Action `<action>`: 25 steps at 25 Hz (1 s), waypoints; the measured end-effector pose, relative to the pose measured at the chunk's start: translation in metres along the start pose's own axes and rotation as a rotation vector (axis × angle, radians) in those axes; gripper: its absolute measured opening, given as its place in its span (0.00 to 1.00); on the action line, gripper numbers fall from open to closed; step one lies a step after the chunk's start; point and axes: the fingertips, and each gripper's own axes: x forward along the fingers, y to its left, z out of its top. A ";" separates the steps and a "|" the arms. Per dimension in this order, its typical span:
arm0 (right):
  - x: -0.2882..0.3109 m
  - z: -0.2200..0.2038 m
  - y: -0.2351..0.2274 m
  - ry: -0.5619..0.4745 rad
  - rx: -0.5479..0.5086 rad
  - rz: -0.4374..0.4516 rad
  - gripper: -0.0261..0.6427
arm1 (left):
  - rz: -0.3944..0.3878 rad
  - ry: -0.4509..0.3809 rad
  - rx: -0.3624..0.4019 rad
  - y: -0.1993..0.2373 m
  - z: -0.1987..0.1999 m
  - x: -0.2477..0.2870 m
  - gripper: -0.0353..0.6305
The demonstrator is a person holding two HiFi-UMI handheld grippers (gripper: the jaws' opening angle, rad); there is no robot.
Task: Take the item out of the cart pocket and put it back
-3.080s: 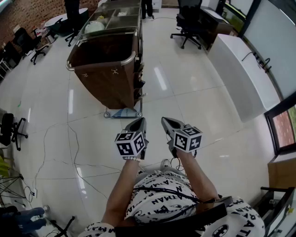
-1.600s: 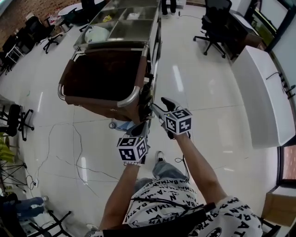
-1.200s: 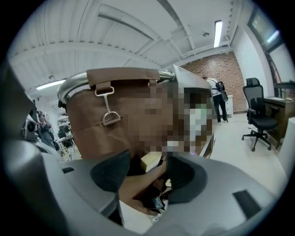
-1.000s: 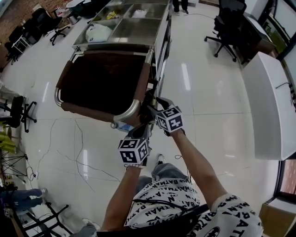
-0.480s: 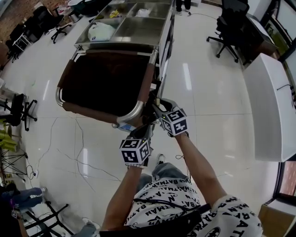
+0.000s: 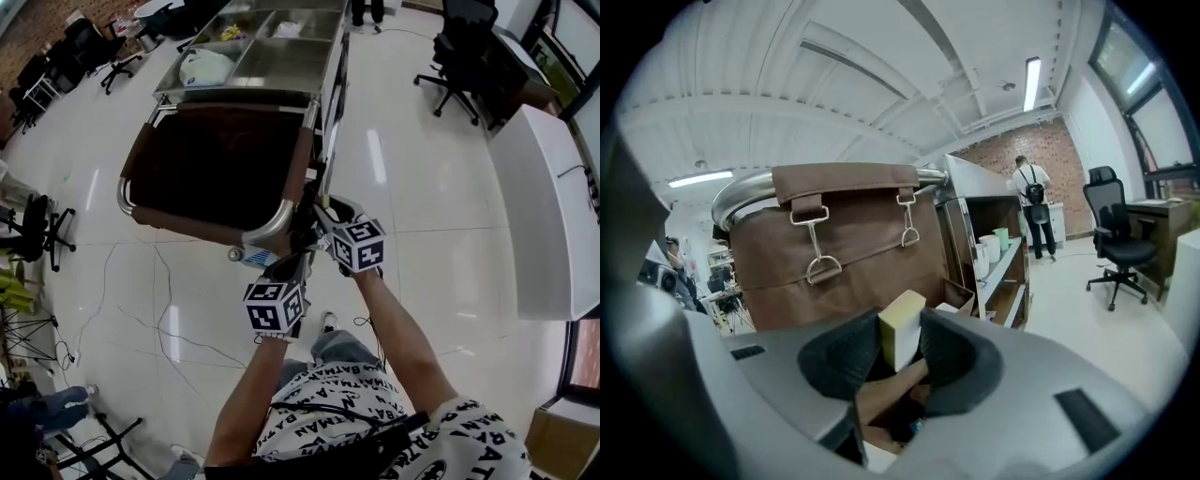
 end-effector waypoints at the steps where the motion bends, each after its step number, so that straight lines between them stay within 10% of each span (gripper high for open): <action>1: -0.002 0.002 0.000 -0.006 -0.001 -0.001 0.25 | -0.001 -0.001 0.000 0.000 0.000 0.000 0.06; 17: -0.124 0.094 0.055 -0.231 -0.074 -0.122 0.25 | -0.117 -0.071 0.067 -0.022 0.011 -0.057 0.06; 25: -0.191 0.055 0.148 -0.227 -0.035 -0.187 0.25 | -0.176 -0.066 0.111 -0.025 -0.030 -0.149 0.06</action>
